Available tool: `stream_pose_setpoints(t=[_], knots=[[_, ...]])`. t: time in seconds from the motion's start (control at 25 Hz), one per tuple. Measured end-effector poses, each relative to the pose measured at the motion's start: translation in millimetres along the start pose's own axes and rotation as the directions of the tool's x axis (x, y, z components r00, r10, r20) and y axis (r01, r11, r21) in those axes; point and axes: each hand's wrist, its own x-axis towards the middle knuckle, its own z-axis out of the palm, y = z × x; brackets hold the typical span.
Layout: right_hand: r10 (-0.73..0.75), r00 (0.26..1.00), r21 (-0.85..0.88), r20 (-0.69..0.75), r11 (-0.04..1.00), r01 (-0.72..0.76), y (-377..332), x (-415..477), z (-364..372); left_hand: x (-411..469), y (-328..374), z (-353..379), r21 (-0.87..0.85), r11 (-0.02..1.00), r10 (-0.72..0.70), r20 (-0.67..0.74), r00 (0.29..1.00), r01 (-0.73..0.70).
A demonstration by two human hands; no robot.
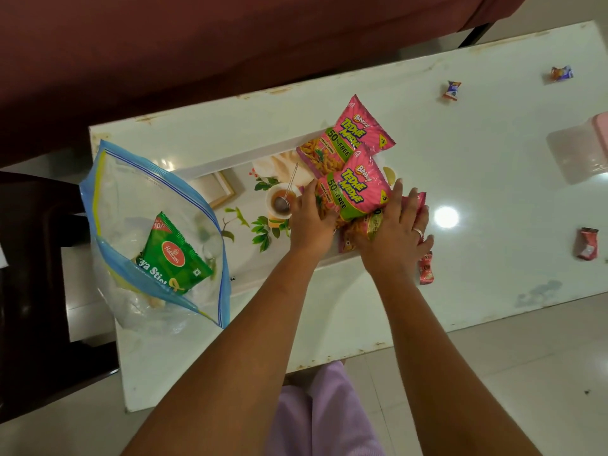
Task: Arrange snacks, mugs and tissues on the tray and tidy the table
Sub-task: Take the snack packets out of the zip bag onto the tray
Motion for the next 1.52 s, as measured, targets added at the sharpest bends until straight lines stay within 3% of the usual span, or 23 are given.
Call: stream_pose_setpoints(t=[0.12,0.32,0.56,0.72,0.84,0.96,1.08,1.2,1.4,1.52], knots=[[-0.118,0.992,-0.018,0.032,0.993,0.119,18.2,11.3,-8.1,2.7,-1.7,-0.4,0.006,1.000,-0.003,0.007,1.000,0.003],[-0.202,0.963,0.043,0.177,0.979,0.197,35.0,36.4,-24.4,1.6,-2.2,0.9,0.030,0.999,0.027,-0.036,0.999,-0.026],[-0.438,0.851,0.088,0.289,0.897,0.432,32.4,58.3,-45.0,-4.9,-1.8,3.3,-0.009,0.999,0.049,-0.041,0.998,-0.050],[-0.420,0.791,0.090,0.446,0.900,0.427,28.7,76.2,-56.6,-4.1,2.7,2.4,-0.002,0.998,0.063,-0.083,0.995,-0.063],[-0.459,0.757,0.062,0.465,0.870,0.489,24.0,84.6,-60.1,-3.1,7.3,3.1,-0.003,0.998,0.066,-0.091,0.994,-0.067],[-0.469,0.772,0.058,0.429,0.867,0.495,30.8,74.2,-52.9,-4.9,8.4,5.8,0.007,0.998,0.062,-0.074,0.995,-0.062],[-0.372,0.847,-0.015,0.380,0.913,0.407,47.4,55.0,-37.2,-8.7,8.0,8.1,0.006,0.998,0.058,-0.072,0.996,-0.058],[-0.365,0.900,-0.132,0.239,0.906,0.402,58.5,38.2,-23.4,-9.9,8.1,9.9,0.027,0.997,0.072,-0.086,0.994,-0.070],[-0.401,0.901,0.140,0.164,0.914,0.381,55.4,33.0,-29.7,-13.3,11.2,11.8,0.045,0.997,0.068,-0.064,0.996,-0.065],[-0.330,0.928,0.062,0.175,0.944,0.325,49.3,30.7,-45.1,-20.4,20.3,2.4,0.020,0.998,0.067,-0.067,0.996,-0.065]])
